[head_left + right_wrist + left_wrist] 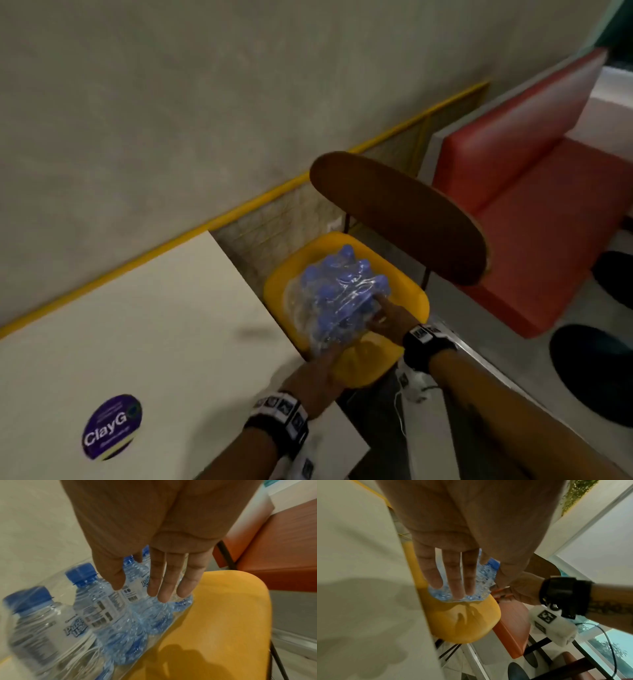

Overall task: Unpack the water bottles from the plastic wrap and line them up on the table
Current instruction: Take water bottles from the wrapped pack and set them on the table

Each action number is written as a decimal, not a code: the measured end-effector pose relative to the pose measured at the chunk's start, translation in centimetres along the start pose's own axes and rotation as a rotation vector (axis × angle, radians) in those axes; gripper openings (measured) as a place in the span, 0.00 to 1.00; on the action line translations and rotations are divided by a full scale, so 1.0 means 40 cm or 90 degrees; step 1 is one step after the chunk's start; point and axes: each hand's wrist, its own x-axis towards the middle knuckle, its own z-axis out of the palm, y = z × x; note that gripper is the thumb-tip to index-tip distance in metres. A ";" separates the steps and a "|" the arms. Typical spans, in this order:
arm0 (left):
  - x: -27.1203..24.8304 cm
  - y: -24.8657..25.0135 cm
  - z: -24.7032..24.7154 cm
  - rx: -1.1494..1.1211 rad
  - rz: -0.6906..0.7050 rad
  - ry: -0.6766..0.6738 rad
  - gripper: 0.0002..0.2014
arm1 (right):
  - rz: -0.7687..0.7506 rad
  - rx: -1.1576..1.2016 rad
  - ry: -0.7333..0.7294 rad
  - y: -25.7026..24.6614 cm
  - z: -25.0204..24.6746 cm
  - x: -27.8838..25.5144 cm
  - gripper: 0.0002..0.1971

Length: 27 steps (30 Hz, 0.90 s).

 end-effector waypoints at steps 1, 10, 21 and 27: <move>0.042 0.021 0.012 -0.019 0.002 0.019 0.44 | -0.017 -0.014 -0.012 0.002 -0.004 0.026 0.41; 0.248 0.094 0.062 -0.093 -0.145 0.163 0.40 | -0.032 -0.114 -0.079 -0.001 -0.048 0.095 0.39; 0.279 0.103 0.092 0.028 -0.167 0.250 0.31 | -0.122 -0.024 -0.017 0.099 -0.030 0.017 0.43; 0.187 0.112 0.047 0.018 -0.080 0.179 0.31 | -0.120 0.075 0.048 0.107 -0.021 -0.081 0.37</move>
